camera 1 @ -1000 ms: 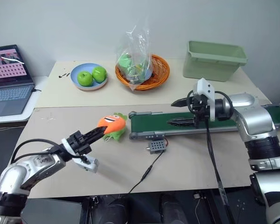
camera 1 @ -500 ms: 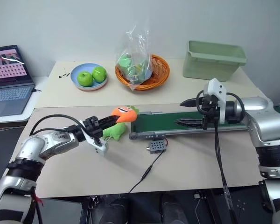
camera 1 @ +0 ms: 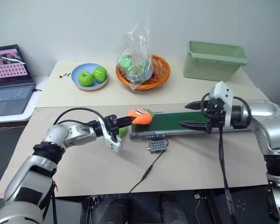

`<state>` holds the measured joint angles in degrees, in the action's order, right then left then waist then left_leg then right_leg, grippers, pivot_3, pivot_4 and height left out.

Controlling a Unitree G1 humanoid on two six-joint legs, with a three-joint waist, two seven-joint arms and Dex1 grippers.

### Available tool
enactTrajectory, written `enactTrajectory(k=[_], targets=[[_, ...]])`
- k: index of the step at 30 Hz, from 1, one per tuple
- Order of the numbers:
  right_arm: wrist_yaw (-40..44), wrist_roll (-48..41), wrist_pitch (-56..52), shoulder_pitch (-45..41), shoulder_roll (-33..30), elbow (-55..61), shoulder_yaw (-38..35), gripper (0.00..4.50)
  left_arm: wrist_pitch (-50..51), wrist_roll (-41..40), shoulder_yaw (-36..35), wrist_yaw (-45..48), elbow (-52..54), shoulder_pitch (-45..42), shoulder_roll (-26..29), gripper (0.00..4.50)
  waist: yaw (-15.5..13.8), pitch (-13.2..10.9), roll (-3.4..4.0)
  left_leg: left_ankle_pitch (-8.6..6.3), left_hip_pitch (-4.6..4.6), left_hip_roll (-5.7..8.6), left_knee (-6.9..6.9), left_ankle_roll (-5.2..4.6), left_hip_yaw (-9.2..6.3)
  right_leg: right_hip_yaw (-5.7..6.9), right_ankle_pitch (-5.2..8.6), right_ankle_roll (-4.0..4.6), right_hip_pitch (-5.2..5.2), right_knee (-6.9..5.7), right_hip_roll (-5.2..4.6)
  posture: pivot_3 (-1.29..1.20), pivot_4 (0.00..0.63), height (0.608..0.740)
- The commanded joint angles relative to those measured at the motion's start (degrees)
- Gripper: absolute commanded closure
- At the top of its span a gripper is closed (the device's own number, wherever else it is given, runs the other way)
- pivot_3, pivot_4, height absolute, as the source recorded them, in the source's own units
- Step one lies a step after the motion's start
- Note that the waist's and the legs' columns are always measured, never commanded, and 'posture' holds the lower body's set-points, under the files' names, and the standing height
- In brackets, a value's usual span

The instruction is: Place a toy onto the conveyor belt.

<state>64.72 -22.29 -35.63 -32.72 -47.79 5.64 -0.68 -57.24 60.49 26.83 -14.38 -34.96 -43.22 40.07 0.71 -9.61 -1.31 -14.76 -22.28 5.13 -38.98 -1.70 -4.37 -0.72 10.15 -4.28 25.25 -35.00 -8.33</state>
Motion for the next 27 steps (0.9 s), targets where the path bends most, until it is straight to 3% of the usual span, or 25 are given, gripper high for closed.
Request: enactTrajectory(k=[1, 4, 7, 17, 20, 24, 27], targets=[[-0.4, -1.42, -0.57, 0.03, -1.13, 2.4, -1.97, 0.0, 1.06, -0.58, 1.4, 0.92, -2.2, -1.65, -0.57, 4.41, 0.02, 0.0, 0.0, 0.0, 0.0, 0.0, 0.0, 0.0, 0.0, 0.0, 0.0, 0.0, 0.0, 0.0, 0.0, 0.0, 0.15, 0.74], [-0.36, -1.66, -0.57, -0.11, -1.55, 2.18, -1.92, 0.0, 1.37, -1.43, 2.11, 1.59, -2.9, -2.03, -1.3, 4.41, -0.09, -0.01, -0.01, 0.0, -0.03, 0.0, -0.02, -0.01, 0.0, 0.0, 0.0, -0.01, 0.0, 0.0, 0.0, 0.0, 0.15, 0.74], [-0.3, -1.68, -0.51, -0.81, -1.74, 1.65, -1.51, 0.0, 1.01, -3.11, 2.32, 3.0, -3.92, -2.35, -1.89, 3.56, -0.09, -0.01, -0.01, 0.0, -0.03, 0.0, -0.04, -0.01, -0.01, -0.01, 0.0, -0.01, -0.01, 0.01, 0.0, 0.0, 0.15, 0.74], [0.68, -1.01, 0.6, -2.68, -1.85, -0.17, -0.2, 0.0, 1.73, -15.51, -0.86, 11.87, -2.56, -0.79, -2.49, 0.04, -0.04, -0.01, -0.01, 0.0, -0.03, -0.01, -0.05, -0.01, -0.01, -0.02, 0.0, -0.02, -0.01, 0.0, -0.01, 0.0, 0.15, 0.74], [1.1, -0.93, 0.83, -3.26, -1.95, -0.46, 0.01, 0.0, 6.76, -33.99, -3.9, 25.26, -0.19, 2.12, -3.85, 0.04, 0.09, 0.0, -0.01, 0.0, -0.03, -0.02, -0.05, -0.02, 0.0, -0.04, 0.0, -0.02, 0.01, -0.01, -0.01, 0.0, 0.15, 0.74], [2.43, -0.33, 1.7, -4.09, -2.87, -1.29, 0.46, 0.0, 28.44, -67.81, -6.94, 51.82, 13.41, 9.28, -6.18, 0.04, 0.12, 0.0, 0.0, -0.03, -0.03, -0.06, -0.08, -0.05, -0.01, -0.06, 0.0, -0.02, 0.02, -0.03, -0.03, 0.0, 0.15, 0.74], [3.43, 0.36, 2.89, -5.34, -3.26, -2.62, 1.05, 0.0, 44.29, -80.42, -8.86, 62.3, 23.4, 13.25, -5.19, 0.04, 0.2, 0.0, 0.0, -0.05, -0.07, -0.07, -0.15, -0.08, -0.02, -0.07, 0.01, -0.03, 0.03, -0.05, -0.02, 0.0, 0.15, 0.74]])
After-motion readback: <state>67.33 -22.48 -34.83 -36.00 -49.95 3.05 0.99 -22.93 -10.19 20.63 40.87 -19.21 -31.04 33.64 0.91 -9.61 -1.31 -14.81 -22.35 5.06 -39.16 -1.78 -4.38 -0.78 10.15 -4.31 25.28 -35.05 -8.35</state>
